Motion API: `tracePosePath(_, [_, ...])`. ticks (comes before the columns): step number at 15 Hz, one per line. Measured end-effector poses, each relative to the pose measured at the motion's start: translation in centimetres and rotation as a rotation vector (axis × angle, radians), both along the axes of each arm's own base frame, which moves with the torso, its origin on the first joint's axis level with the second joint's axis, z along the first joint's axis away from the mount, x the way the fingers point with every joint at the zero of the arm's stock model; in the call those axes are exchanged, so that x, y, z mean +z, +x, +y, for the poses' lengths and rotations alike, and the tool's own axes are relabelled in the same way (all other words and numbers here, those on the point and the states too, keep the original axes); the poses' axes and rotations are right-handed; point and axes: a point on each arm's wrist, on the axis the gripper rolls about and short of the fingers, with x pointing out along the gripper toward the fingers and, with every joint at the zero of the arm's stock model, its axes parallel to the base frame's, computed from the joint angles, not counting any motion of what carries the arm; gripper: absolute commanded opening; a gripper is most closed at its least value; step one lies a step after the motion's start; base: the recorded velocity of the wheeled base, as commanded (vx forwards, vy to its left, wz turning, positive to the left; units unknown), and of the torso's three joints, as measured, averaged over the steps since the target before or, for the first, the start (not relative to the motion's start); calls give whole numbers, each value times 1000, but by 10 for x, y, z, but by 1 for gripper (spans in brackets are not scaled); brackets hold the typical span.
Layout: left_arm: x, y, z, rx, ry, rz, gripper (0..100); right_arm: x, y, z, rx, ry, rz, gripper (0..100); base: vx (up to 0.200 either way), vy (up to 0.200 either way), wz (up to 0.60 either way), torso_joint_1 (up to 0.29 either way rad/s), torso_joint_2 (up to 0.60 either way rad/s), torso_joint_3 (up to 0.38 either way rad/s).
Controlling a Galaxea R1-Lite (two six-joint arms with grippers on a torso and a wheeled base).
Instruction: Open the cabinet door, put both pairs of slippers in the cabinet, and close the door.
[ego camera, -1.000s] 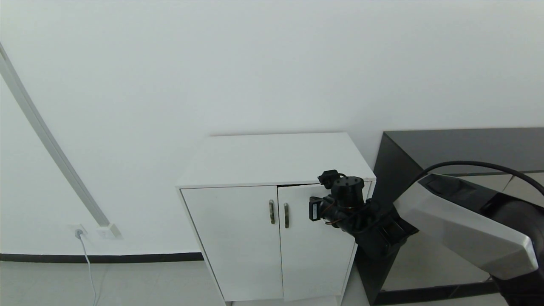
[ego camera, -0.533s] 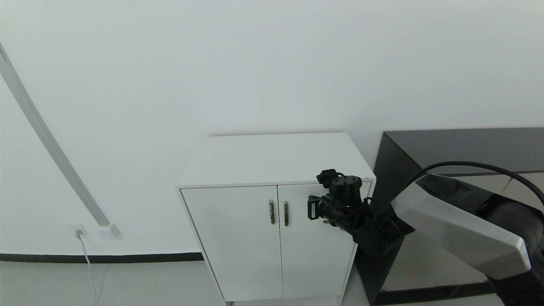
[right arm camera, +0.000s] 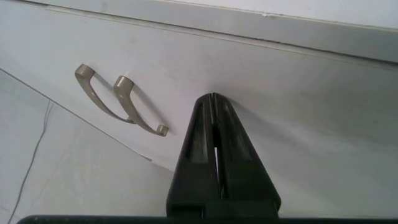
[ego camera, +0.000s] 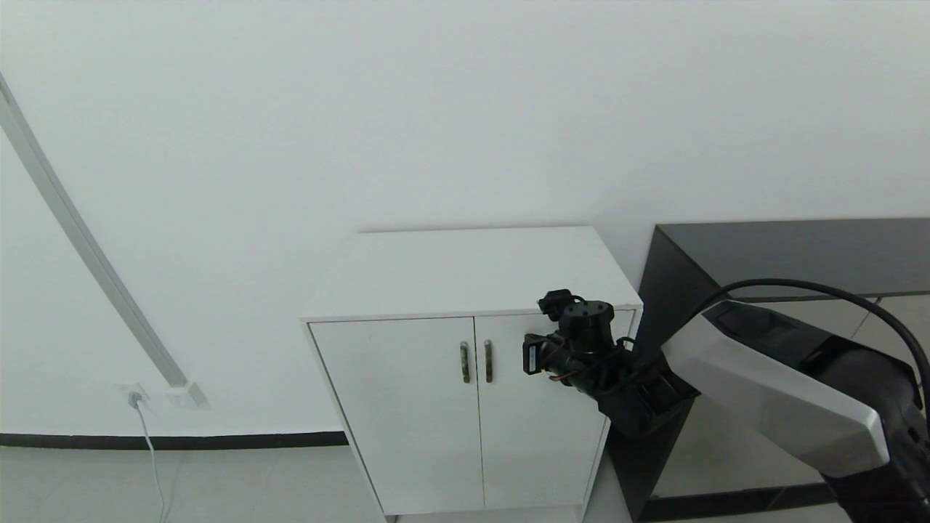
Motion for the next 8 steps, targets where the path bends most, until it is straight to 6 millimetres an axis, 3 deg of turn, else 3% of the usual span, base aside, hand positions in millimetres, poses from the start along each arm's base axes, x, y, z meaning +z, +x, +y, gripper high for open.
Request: tracePosePath(8, [0,0,0,0,0,0,0,0,-1,-1,-3,-8,11,0,0,0,0,0,0,0])
